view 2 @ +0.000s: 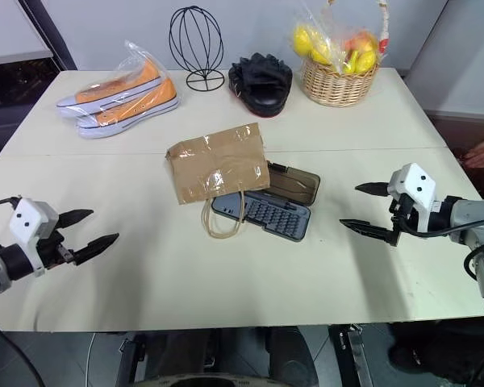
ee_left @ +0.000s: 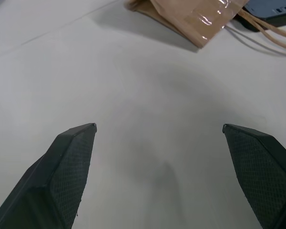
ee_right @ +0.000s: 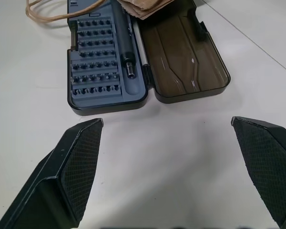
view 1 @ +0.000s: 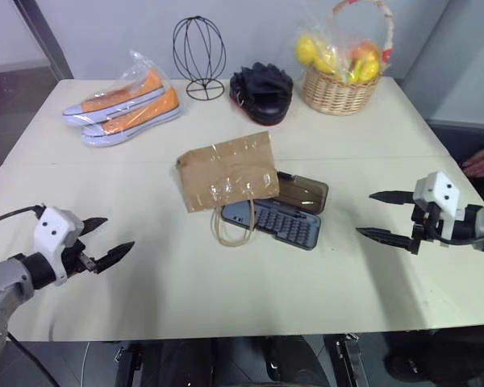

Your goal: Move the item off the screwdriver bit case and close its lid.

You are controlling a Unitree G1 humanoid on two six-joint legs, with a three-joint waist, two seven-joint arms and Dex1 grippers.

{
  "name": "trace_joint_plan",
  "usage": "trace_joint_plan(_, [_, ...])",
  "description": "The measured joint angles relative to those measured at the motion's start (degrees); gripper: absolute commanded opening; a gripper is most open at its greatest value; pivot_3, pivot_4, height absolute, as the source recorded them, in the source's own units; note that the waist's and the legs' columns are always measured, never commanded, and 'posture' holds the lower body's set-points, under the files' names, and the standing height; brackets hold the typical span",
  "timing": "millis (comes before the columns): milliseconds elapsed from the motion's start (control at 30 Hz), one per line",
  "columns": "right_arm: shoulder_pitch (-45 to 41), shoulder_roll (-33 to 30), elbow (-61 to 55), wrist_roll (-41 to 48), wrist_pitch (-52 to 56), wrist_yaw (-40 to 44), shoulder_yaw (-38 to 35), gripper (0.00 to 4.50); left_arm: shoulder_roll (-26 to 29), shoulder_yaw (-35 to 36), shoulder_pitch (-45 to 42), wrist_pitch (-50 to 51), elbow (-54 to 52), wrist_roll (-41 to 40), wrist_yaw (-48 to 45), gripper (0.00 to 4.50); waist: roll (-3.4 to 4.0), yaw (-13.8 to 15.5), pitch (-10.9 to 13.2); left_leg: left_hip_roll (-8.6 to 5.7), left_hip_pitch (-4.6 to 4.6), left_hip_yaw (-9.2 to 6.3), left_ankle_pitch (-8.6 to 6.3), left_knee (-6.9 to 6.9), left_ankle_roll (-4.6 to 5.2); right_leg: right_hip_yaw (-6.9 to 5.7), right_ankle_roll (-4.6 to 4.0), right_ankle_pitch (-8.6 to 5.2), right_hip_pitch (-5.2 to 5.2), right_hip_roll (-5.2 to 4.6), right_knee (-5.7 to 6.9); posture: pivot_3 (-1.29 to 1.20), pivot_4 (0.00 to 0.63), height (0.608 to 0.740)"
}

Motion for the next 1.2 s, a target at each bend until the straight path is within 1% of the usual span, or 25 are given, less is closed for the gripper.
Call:
trace_joint_plan(433, [0.49, 0.01, -0.05, 0.12, 0.74, -0.68, -0.02, 4.5, -1.34, -0.39, -0.93, 0.58, 0.62, 0.25, 0.91, 4.44, 0.0, -0.02, 0.0, 0.0, 0.0, 0.0, 0.0, 0.0, 0.0, 0.0, 0.07, 0.04, 0.0, 0.01, 0.01, 0.0, 0.15, 0.74])
trace_joint_plan(533, [0.29, 0.08, -1.19, 1.28, 3.42, -0.88, -0.02, 4.5, -1.33, -0.41, -0.79, 2.55, -0.61, -1.88, -0.12, 4.44, 0.0, -0.02, 0.0, 0.0, 0.0, 0.0, 0.0, 0.0, 0.0, 0.0, 0.07, 0.04, -0.01, 0.0, 0.02, 0.0, 0.15, 0.74])
trace_joint_plan(600, [-1.53, 0.69, -2.69, 2.38, 5.18, -1.6, 0.12, 4.5, -0.84, -0.56, -0.35, 4.05, -2.42, -3.53, -1.43, 4.44, 0.0, -0.2, 0.0, 0.01, 0.01, 0.0, 0.0, 0.0, 0.0, 0.01, 0.07, 0.04, -0.01, 0.01, 0.02, 0.0, 0.15, 0.74])
trace_joint_plan(667, [-6.36, 1.82, -3.94, 3.72, 7.78, -2.64, 1.15, 4.5, 0.08, -1.03, -0.67, 6.38, -4.79, -5.63, -2.19, 4.44, 0.03, -0.44, 0.02, 0.02, 0.03, 0.01, 0.01, 0.02, -0.02, 0.02, 0.03, 0.05, -0.01, 0.03, 0.05, 0.0, 0.15, 0.74])
trace_joint_plan(700, [-10.34, 2.73, -4.28, 4.06, 8.94, -3.11, 2.51, 4.5, 0.65, -1.31, -1.75, 8.43, -5.93, -7.31, -2.28, 4.44, 0.07, -0.56, 0.04, 0.04, 0.04, 0.0, 0.03, 0.02, -0.04, 0.03, -0.04, 0.07, -0.02, 0.05, 0.07, 0.0, 0.15, 0.74])
trace_joint_plan(800, [-24.9, 7.22, -3.68, 3.15, 9.96, -3.74, 9.13, 4.5, 3.4, -1.38, -7.99, 14.81, -9.93, -14.71, -2.7, 4.44, 0.09, -0.58, 0.06, 0.12, 0.02, -0.04, 0.07, 0.04, -0.11, 0.01, -0.09, 0.15, -0.09, 0.19, 0.12, 0.0, 0.15, 0.74])
trace_joint_plan(900, [-38.1, 13.09, 2.46, -1.09, 9.26, -3.06, 16.97, 4.5, 6.04, -1.35, -14.4, 19.01, -12.21, -20.31, -2.95, 4.44, 0.1, -0.53, 0.06, 0.11, -0.06, -0.05, 0.08, 0.0, -0.11, -0.01, 0.0, 0.2, -0.2, 0.2, 0.15, 0.0, 0.15, 0.74])
trace_joint_plan(967, [-45.32, 17.9, 10.17, -5.0, 7.4, -2.75, 21.98, 4.5, 7.6, -1.82, -16.59, 20.46, -12.37, -21.93, -3.3, 4.44, 0.09, -0.74, 0.06, 0.08, -0.1, -0.01, 0.08, -0.02, -0.11, -0.01, 0.02, 0.22, -0.26, 0.2, 0.17, 0.0, 0.15, 0.74])
trace_joint_plan(1033, [-51.91, 23.06, 20.79, -9.71, 4.03, -2.91, 26.48, 4.5, 9.01, -2.31, -17.8, 20.71, -12.36, -22.06, -4.01, 4.44, 0.08, -1.07, 0.05, 0.04, -0.29, 0.02, 0.09, -0.05, -0.13, 0.0, 0.03, 0.23, -0.5, 0.17, 0.22, 0.0, 0.15, 0.74])
trace_joint_plan(1067, [-55.06, 25.57, 26.56, -12.35, 1.7, -3.44, 28.3, 4.5, 9.67, -2.58, -18.39, 20.64, -12.2, -21.89, -4.25, 4.44, 0.08, -1.2, 0.05, 0.01, -0.56, 0.0, 0.13, -0.05, -0.2, -0.01, 0.03, 0.23, -0.8, 0.15, 0.26, 0.0, 0.15, 0.74])
trace_joint_plan(1133, [-60.22, 30.12, 37.8, -16.65, -3.41, -5.06, 30.84, 4.5, 10.39, -2.93, -19.27, 20.2, -11.35, -20.93, -4.29, 4.44, 0.08, -1.45, 0.05, -0.04, -1.09, -0.02, 0.38, -0.04, -0.64, -0.02, 0.03, 0.25, -1.34, 0.1, 0.39, 0.0, 0.15, 0.74])
trace_joint_plan(1200, [-64.5, 34.2, 49.41, -20.6, -8.47, -6.5, 32.45, 4.5, 10.92, -3.11, -19.48, 19.23, -9.01, -18.89, -4.3, 4.44, 0.08, -1.7, 0.05, -0.07, -1.19, 0.0, 0.5, -0.07, -0.85, -0.02, 0.03, 0.24, -1.48, 0.07, 0.45, 0.0, 0.15, 0.74])
